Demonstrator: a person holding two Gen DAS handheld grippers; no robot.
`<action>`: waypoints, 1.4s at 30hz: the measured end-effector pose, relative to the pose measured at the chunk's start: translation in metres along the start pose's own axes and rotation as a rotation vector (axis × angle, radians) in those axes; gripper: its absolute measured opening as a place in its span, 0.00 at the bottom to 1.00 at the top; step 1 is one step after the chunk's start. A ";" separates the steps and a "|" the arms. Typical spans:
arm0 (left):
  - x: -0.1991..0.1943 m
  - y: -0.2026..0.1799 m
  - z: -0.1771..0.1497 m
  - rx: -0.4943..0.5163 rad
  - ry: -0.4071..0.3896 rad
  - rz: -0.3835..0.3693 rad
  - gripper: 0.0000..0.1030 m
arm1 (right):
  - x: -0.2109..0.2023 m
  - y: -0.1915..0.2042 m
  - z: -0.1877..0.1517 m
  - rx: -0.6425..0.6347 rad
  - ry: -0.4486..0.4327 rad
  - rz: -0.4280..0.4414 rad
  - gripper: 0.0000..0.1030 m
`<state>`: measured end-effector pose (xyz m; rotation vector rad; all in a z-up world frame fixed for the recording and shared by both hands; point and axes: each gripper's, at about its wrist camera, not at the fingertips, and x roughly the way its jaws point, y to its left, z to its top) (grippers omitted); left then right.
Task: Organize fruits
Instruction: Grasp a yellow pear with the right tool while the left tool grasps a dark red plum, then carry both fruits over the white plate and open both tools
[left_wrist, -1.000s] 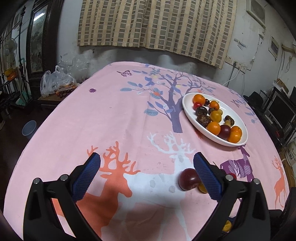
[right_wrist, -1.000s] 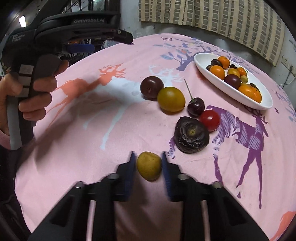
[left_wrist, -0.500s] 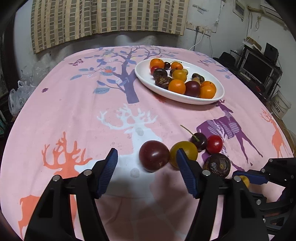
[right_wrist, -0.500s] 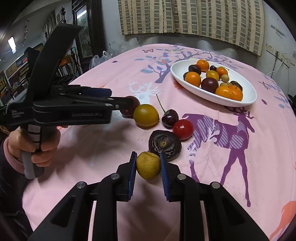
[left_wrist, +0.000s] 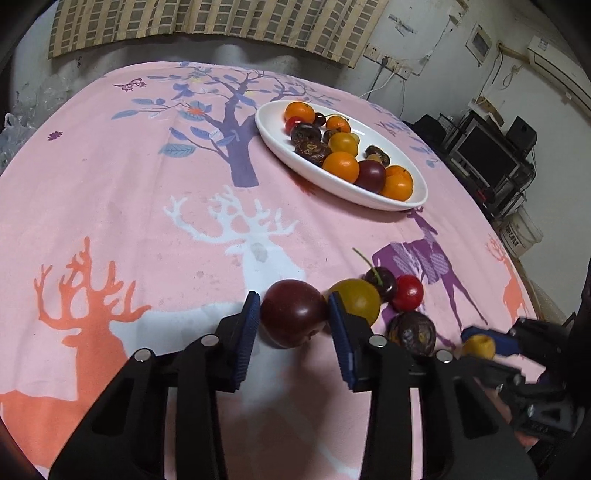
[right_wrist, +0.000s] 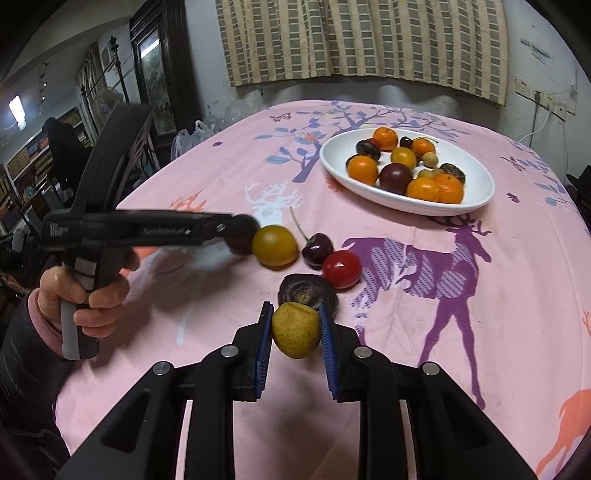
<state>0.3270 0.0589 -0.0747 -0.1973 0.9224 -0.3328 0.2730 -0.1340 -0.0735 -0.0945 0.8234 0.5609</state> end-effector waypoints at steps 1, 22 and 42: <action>-0.001 -0.001 -0.001 0.010 0.002 0.004 0.37 | -0.001 -0.002 0.000 0.009 -0.003 0.000 0.25; 0.020 -0.008 0.000 0.092 0.077 -0.028 0.38 | -0.007 -0.010 0.002 0.034 -0.028 -0.003 0.25; 0.056 -0.087 0.155 0.240 -0.114 0.194 0.38 | 0.042 -0.119 0.121 0.138 -0.215 -0.188 0.25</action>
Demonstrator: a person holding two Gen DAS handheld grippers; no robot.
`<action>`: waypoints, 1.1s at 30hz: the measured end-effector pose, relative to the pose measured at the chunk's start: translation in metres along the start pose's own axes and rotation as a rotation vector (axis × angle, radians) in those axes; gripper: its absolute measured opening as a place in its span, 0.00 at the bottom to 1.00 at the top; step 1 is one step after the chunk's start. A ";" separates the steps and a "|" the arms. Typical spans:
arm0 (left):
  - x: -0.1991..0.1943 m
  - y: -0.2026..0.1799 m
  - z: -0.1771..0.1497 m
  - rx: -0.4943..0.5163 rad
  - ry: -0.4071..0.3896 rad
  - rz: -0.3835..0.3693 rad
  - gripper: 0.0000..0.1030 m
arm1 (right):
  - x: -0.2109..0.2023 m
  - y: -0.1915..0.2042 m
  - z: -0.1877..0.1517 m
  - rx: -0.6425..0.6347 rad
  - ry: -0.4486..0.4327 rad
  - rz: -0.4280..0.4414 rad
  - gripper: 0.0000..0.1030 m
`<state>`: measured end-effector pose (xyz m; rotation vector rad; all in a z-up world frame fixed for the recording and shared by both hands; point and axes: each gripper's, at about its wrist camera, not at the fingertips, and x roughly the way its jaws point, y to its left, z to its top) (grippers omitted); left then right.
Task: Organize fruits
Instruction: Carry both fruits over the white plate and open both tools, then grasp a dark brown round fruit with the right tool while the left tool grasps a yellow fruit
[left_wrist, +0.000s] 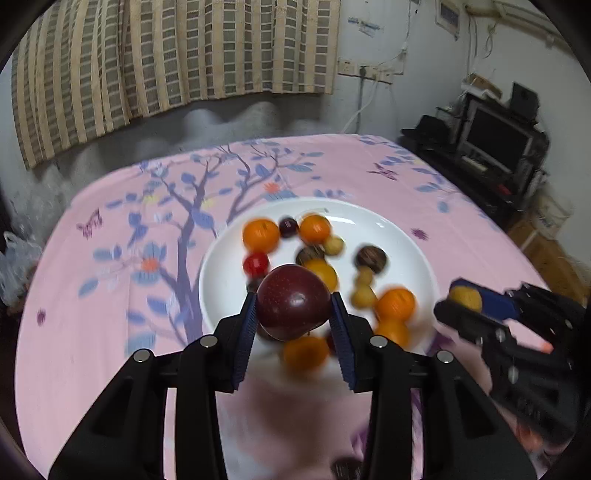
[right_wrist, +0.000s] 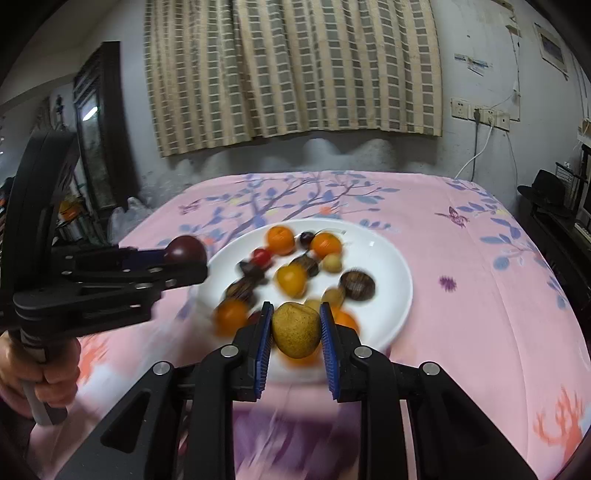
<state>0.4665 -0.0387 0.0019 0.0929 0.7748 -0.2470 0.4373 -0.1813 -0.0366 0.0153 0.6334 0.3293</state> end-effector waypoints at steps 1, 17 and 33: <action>0.012 0.000 0.009 -0.006 0.011 0.023 0.38 | 0.011 -0.002 0.002 -0.002 -0.002 -0.009 0.30; -0.094 0.022 -0.122 -0.099 -0.055 0.284 0.95 | -0.064 0.082 -0.084 -0.154 0.093 0.037 0.80; -0.115 0.083 -0.149 -0.424 -0.019 0.288 0.95 | -0.038 0.113 -0.127 -0.269 0.302 0.071 0.65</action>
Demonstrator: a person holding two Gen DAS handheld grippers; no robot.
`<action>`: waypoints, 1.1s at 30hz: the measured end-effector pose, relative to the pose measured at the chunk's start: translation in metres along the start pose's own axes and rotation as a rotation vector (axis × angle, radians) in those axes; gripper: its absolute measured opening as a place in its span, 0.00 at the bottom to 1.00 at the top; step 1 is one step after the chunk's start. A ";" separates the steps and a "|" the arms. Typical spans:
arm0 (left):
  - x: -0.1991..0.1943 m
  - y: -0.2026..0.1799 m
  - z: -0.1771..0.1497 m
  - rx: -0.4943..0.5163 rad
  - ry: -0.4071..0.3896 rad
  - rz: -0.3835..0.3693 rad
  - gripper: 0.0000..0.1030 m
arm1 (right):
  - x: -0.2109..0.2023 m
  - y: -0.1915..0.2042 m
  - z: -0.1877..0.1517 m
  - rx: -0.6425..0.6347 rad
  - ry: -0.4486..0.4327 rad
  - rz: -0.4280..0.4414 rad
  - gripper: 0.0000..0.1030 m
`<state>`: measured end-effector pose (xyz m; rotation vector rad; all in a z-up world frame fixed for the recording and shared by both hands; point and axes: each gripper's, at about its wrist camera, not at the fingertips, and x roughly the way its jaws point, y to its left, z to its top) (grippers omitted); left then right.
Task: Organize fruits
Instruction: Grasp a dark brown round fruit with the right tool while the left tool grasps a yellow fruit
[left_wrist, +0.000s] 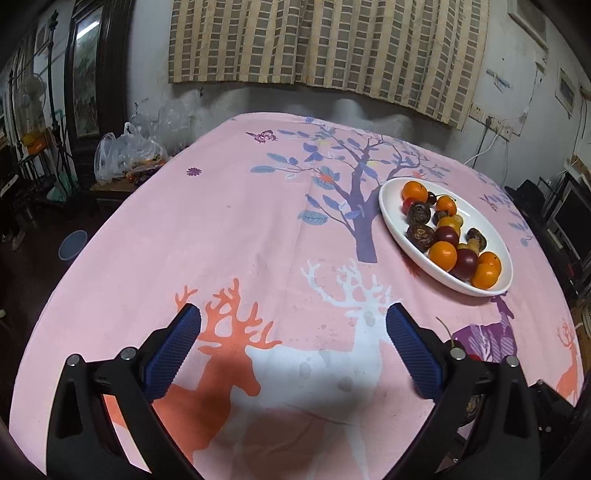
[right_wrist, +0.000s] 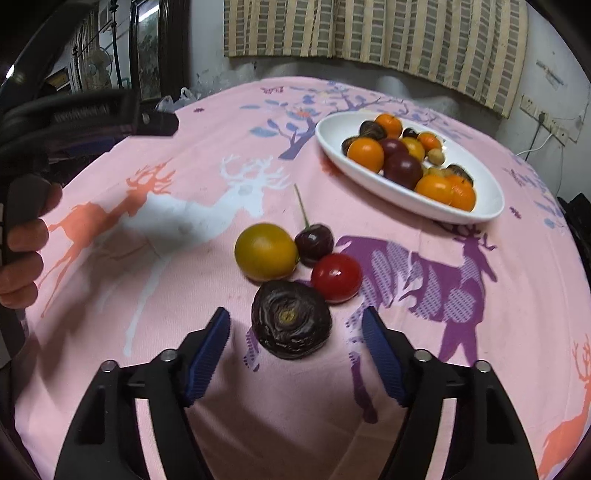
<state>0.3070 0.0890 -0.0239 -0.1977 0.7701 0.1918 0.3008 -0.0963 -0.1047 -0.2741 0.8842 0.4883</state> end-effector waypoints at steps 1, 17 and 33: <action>-0.001 0.001 0.000 -0.003 -0.003 -0.002 0.95 | 0.002 0.000 0.000 0.002 0.009 0.002 0.61; 0.013 -0.074 -0.032 0.324 0.110 -0.307 0.69 | -0.051 -0.065 0.006 0.236 -0.141 0.005 0.43; 0.041 -0.104 -0.059 0.452 0.185 -0.374 0.40 | -0.070 -0.065 0.003 0.228 -0.191 0.032 0.43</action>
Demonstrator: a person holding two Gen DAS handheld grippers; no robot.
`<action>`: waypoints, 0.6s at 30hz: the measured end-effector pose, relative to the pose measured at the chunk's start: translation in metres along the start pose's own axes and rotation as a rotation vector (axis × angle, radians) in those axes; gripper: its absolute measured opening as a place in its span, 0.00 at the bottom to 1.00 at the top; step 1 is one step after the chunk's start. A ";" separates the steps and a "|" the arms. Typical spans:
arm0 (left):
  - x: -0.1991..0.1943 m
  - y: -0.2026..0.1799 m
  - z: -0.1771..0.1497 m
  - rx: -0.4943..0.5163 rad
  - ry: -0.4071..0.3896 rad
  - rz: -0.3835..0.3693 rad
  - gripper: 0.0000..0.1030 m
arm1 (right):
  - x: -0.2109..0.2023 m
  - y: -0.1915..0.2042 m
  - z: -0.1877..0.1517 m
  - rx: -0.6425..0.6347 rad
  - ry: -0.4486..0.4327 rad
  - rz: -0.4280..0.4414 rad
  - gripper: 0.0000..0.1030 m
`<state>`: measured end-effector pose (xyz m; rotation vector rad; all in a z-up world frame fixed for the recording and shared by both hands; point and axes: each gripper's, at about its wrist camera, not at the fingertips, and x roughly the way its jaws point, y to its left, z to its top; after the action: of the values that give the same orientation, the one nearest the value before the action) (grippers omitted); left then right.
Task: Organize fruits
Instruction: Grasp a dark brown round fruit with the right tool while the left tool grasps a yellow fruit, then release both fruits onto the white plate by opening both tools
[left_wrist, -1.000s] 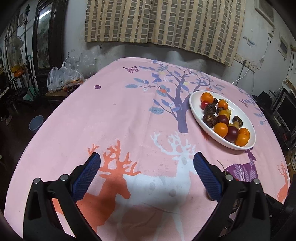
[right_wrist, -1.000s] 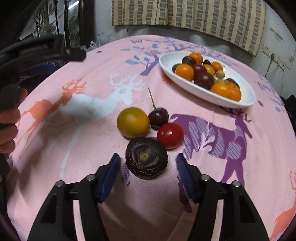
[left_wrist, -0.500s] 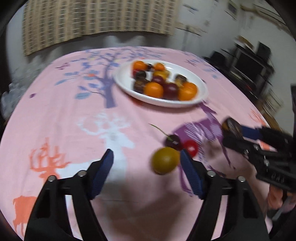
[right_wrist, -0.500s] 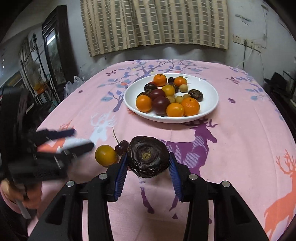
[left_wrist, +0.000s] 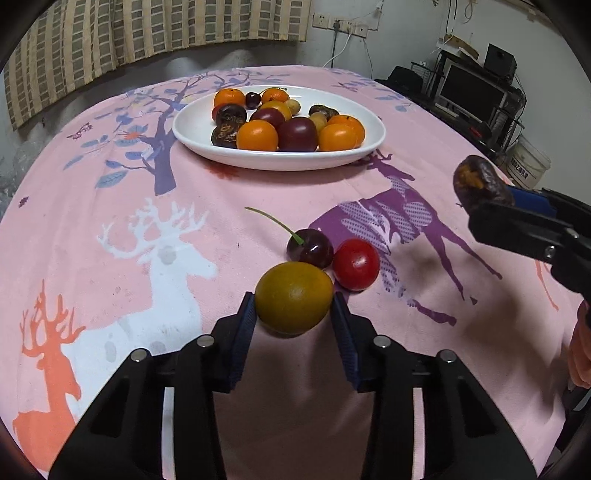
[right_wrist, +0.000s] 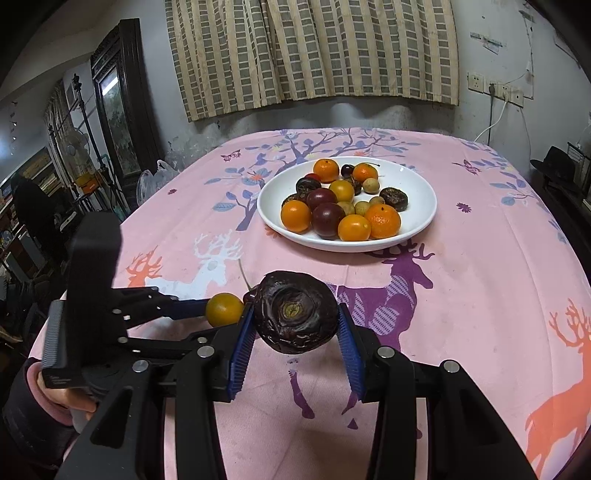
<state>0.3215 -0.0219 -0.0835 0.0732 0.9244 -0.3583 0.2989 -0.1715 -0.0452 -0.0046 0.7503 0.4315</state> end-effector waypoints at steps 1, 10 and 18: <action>0.000 0.001 -0.001 -0.006 0.000 -0.004 0.40 | -0.002 0.000 0.000 -0.001 -0.009 0.000 0.43; -0.027 -0.007 0.006 0.007 -0.077 0.074 0.39 | -0.009 -0.014 0.004 0.032 -0.069 0.010 0.43; -0.041 -0.007 0.106 0.075 -0.203 0.130 0.39 | 0.022 -0.060 0.078 0.079 -0.203 -0.055 0.43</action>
<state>0.3781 -0.0403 0.0136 0.1618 0.7020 -0.2737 0.3872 -0.2055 -0.0110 0.0911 0.5658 0.3441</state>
